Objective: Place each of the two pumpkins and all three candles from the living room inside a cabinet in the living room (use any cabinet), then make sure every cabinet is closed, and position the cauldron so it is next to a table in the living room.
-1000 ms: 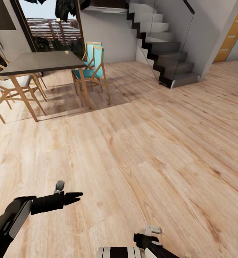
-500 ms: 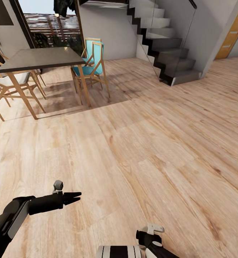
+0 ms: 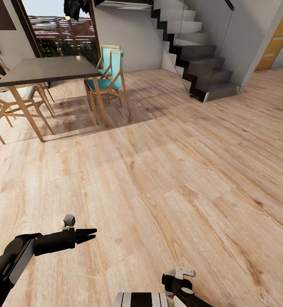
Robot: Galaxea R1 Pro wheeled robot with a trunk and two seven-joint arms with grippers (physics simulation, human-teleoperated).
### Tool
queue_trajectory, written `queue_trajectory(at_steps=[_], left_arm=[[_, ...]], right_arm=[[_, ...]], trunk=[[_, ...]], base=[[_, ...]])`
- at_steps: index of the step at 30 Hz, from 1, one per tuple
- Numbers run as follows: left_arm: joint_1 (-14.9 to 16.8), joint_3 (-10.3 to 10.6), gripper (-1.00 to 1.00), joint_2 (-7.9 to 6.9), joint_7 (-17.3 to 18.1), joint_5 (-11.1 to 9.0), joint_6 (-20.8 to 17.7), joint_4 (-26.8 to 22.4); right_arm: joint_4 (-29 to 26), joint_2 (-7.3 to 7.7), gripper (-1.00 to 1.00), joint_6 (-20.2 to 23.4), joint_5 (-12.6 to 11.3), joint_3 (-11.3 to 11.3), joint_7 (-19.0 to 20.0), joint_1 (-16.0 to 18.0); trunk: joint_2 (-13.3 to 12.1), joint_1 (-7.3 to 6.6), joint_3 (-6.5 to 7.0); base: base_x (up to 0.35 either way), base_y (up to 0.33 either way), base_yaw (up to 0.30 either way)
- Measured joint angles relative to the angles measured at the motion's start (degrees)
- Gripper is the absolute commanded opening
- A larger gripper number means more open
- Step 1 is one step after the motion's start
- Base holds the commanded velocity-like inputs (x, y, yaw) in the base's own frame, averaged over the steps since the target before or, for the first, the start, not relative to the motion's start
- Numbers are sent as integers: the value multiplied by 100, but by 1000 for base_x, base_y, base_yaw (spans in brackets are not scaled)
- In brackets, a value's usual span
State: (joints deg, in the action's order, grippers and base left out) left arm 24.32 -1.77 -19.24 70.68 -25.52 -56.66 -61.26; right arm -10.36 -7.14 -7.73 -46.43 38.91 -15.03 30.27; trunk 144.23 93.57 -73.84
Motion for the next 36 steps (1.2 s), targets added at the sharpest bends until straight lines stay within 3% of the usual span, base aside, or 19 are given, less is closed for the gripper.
queue_trajectory(at_steps=[30,34,36], left_arm=[[0,-9,100,0,1,-1,0,26],[1,-8,100,0,1,-2,0,27],[0,-8,100,0,1,-1,0,28]], right_arm=[[1,-10,100,59,-1,1,80,0],[-42,-9,100,501,-2,26,289,1],[-1,-7,100,511,-77,-28,279,-4]], trunk=[[-1,-3,22],[-7,-12,110],[-9,-13,132]], base=[[0,0,0],[0,0,0],[0,0,0]])
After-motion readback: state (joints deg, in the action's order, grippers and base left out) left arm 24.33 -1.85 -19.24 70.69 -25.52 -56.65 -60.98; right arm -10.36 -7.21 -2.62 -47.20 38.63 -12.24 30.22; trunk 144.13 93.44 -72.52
